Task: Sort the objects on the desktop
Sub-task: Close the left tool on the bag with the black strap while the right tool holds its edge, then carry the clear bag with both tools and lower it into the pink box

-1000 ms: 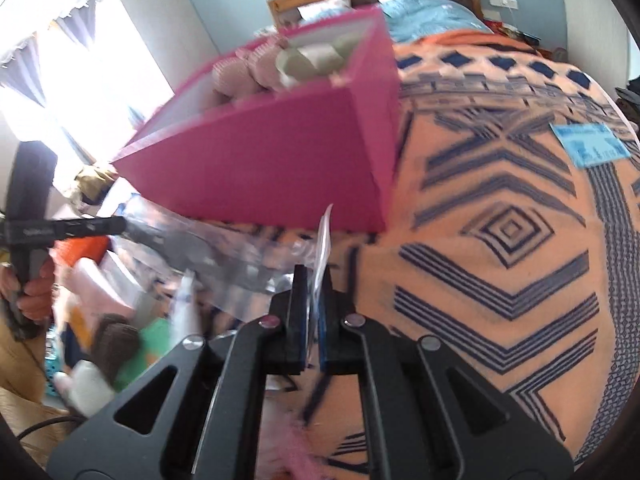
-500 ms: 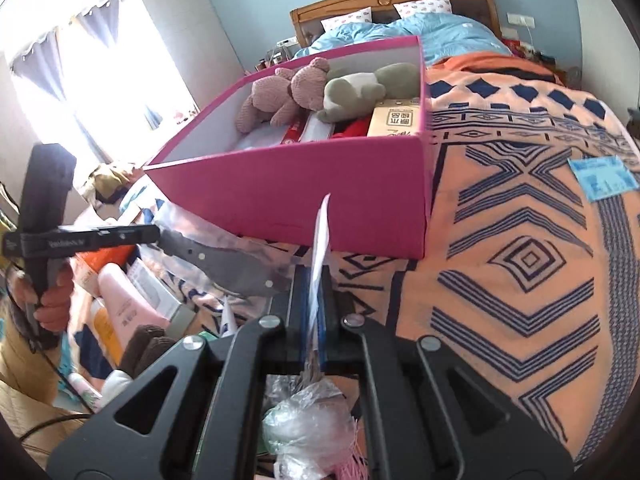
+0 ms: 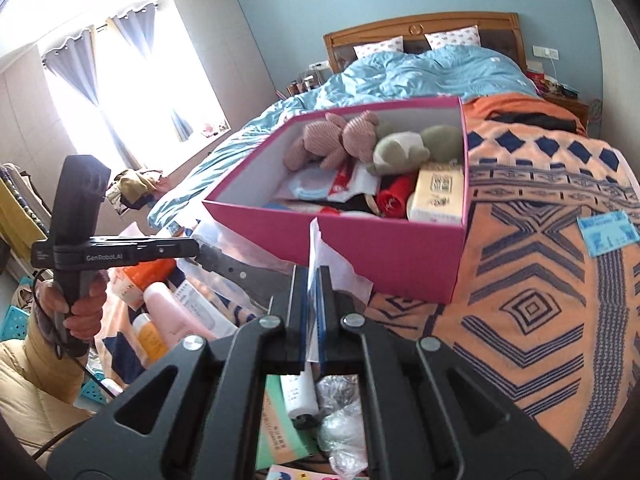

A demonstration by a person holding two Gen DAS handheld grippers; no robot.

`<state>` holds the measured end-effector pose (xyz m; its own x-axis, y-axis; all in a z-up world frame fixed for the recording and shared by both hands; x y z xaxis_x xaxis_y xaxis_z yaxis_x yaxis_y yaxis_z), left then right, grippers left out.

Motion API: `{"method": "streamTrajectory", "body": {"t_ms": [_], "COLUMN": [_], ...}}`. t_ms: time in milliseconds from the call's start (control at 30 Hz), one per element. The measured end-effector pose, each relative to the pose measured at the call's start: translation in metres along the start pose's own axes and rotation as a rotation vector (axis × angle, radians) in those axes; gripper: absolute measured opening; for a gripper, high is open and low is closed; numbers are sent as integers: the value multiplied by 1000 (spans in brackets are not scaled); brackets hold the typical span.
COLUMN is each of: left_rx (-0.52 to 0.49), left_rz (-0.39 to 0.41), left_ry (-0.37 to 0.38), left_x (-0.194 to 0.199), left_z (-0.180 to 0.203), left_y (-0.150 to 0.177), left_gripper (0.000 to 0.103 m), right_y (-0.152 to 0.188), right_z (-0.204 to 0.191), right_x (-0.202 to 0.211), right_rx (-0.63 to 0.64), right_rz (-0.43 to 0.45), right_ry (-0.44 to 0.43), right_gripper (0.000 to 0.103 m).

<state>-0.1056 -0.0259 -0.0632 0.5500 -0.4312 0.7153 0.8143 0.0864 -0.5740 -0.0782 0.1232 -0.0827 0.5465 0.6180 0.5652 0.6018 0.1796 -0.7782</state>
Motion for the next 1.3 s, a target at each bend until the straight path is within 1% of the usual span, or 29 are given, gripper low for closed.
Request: {"method": "streamTrajectory", "body": {"t_ms": [233,433,867,1300], "left_rx": [-12,-21,-27,-21], "left_rz": [57,99,146,169], "left_ry": [5,10,6,1], "left_x": [27,41,55,56], "left_z": [5,9,12,10], "left_y": [-11,-20,-35,-51], "left_gripper": [10,10,10,10], "right_y": [-23,-37,-58,-80], "right_z": [-14,-25,-35,-43], "right_x": [16,26,30,28], "right_rx": [35,73,114,139], "right_rz": [42,70,94,115], "right_ry": [-22,-24,-32,-51], "right_gripper": [5,5,5,5]}}
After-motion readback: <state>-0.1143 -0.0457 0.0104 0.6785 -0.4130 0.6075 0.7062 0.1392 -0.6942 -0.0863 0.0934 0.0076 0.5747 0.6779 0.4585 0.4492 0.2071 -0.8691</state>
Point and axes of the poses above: each gripper's, at about its wrist camera, not at the fingertips, and x roughly against the way its jaws point, z to its right, y to its underside, the point moved 9 cm from there along -x, roughly the way its jaws point, and after that the axes turned 3 degrees about x, right-handed, at the moved point
